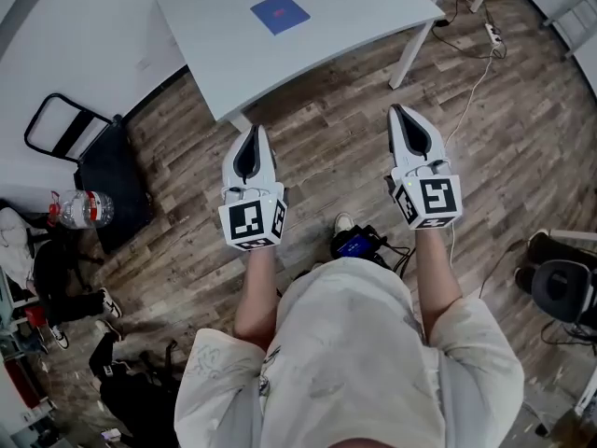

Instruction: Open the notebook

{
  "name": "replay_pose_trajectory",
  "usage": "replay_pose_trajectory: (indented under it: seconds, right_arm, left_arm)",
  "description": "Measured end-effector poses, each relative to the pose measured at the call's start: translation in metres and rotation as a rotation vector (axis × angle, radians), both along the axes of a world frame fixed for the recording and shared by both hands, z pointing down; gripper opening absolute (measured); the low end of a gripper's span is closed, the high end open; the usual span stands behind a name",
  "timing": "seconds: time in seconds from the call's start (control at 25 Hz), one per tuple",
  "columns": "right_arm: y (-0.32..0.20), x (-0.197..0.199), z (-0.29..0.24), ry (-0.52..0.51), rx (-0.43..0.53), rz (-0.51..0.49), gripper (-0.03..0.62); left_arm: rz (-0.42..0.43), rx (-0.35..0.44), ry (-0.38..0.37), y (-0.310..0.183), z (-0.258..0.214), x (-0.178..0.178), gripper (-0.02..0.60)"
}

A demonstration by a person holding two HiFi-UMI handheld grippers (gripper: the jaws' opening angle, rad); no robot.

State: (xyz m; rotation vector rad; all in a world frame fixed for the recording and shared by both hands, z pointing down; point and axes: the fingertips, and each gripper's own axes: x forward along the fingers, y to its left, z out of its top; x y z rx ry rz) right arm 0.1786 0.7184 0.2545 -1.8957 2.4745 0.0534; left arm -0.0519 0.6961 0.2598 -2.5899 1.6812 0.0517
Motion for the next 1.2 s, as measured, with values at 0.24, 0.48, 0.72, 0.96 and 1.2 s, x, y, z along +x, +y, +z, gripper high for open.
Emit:
replay_pose_trajectory:
  seconds: [0.24, 0.48, 0.72, 0.96, 1.2]
  right_arm:
    - [-0.083, 0.122, 0.004, -0.025, 0.001, 0.002, 0.005]
    - [-0.117, 0.149, 0.027, -0.051, 0.004, -0.013, 0.005]
    - [-0.235, 0.138, 0.03, -0.066, -0.015, -0.047, 0.005]
    - [-0.317, 0.082, 0.038, -0.04, -0.019, -0.083, 0.005]
    - [-0.439, 0.034, 0.038, -0.021, -0.023, -0.083, 0.005]
  left_arm:
    - [-0.018, 0.024, -0.004, -0.081, -0.004, 0.118, 0.017]
    - [-0.034, 0.043, -0.015, -0.107, 0.009, 0.144, 0.017]
    - [-0.073, 0.027, -0.02, -0.213, 0.01, 0.131, 0.017]
    - [-0.097, 0.019, -0.007, -0.292, 0.021, 0.079, 0.017]
    - [-0.086, 0.014, 0.0, -0.415, 0.026, 0.035, 0.017]
